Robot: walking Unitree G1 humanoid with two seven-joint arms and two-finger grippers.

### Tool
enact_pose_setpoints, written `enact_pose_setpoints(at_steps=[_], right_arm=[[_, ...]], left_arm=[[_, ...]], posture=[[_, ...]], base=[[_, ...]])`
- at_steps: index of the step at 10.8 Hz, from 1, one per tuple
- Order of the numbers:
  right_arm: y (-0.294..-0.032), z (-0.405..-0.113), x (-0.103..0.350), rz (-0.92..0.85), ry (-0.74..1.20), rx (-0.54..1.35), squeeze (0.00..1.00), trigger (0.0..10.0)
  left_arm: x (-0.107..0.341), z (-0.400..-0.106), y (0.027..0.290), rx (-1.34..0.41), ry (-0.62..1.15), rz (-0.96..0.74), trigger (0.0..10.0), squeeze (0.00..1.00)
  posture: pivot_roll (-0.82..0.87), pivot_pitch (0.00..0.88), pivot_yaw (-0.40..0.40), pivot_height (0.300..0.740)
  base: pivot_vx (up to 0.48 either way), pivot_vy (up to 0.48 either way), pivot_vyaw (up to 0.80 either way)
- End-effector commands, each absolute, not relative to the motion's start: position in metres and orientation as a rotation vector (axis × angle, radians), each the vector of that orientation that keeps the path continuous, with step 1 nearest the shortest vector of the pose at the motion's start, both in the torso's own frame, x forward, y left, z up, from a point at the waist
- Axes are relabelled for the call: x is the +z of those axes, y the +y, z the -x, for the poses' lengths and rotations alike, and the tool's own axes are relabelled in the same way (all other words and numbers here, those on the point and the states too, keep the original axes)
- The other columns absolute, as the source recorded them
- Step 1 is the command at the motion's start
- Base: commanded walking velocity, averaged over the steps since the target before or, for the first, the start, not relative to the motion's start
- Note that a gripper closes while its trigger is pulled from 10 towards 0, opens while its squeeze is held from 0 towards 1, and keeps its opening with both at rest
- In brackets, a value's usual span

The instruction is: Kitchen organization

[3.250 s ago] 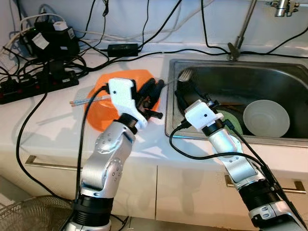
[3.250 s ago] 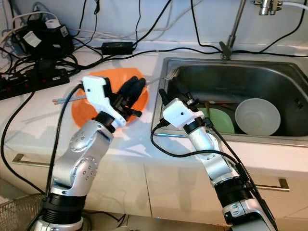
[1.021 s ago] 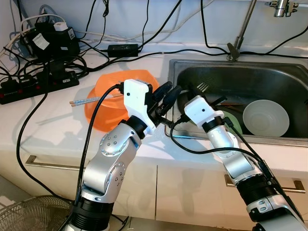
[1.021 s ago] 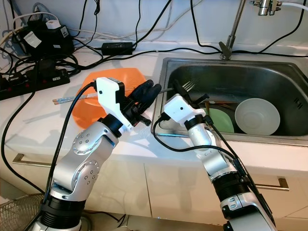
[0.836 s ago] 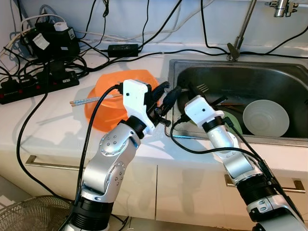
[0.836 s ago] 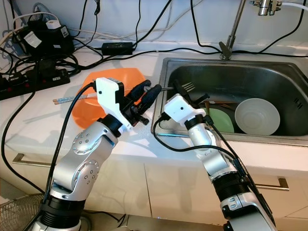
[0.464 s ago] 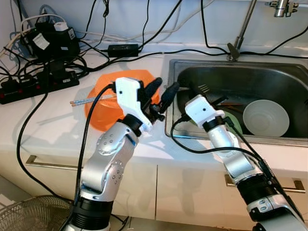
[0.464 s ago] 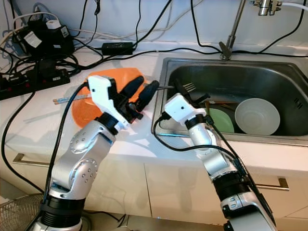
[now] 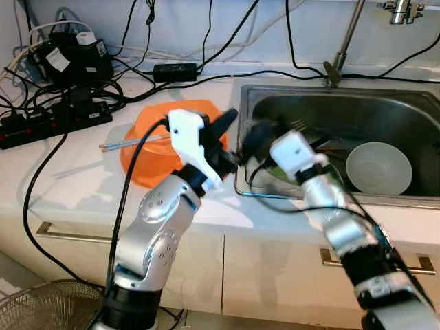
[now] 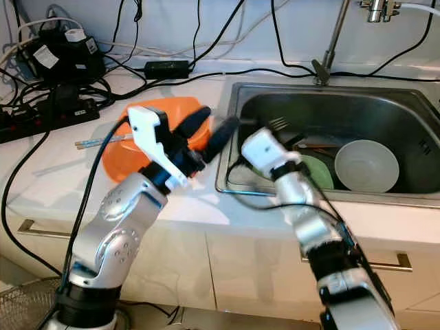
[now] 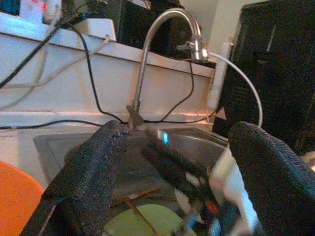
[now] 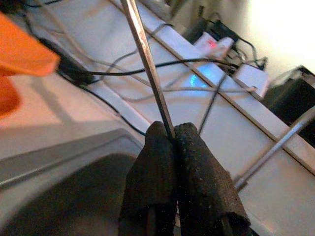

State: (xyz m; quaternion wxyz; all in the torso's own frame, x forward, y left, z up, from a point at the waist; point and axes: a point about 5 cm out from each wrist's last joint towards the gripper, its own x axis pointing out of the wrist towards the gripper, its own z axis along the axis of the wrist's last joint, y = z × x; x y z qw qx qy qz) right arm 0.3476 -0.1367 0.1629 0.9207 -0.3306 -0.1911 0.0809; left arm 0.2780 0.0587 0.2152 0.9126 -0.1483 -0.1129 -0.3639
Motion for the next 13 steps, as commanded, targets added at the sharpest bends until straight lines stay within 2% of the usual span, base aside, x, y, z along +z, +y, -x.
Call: enact_pose_setpoints(at_steps=[1,4,5,6,9,13], right_arm=[[-0.142,-0.353,0.170,0.654,-0.391,0.124,0.00,0.0],[-0.164,-0.367,0.173,0.568,-0.296,-0.003,0.00,0.0],[-0.172,-0.370,0.173,0.527,-0.265,-0.046,0.00,1.9],[-0.183,-0.374,0.171,0.487,-0.211,-0.097,0.00,10.0],[-0.197,-0.382,0.162,0.250,-0.066,-0.165,0.00,10.0],[-0.188,-0.392,0.149,-0.017,0.106,-0.131,0.00,10.0]], left_arm=[[0.216,-0.275,0.057,-0.779,-0.226,0.292,10.0,0.00],[0.210,-0.277,0.061,-0.748,-0.198,0.301,10.0,0.00],[0.209,-0.277,0.063,-0.735,-0.196,0.302,10.0,0.00],[0.204,-0.280,0.067,-0.698,-0.174,0.286,10.0,0.00],[0.186,-0.278,0.062,-0.722,-0.089,0.224,10.0,0.00],[0.156,-0.274,0.058,-0.731,0.016,0.130,10.0,0.00]], posture=[[0.10,0.000,0.061,0.740],[0.11,0.000,0.059,0.740],[0.11,0.000,0.058,0.740],[0.11,0.000,0.057,0.740],[0.10,0.000,0.058,0.740],[0.11,0.000,0.057,0.740]], base=[[0.000,0.000,0.00],[0.000,0.000,0.00],[0.000,0.000,0.00],[0.000,0.000,0.00],[0.000,0.000,0.00],[0.000,0.000,0.00]])
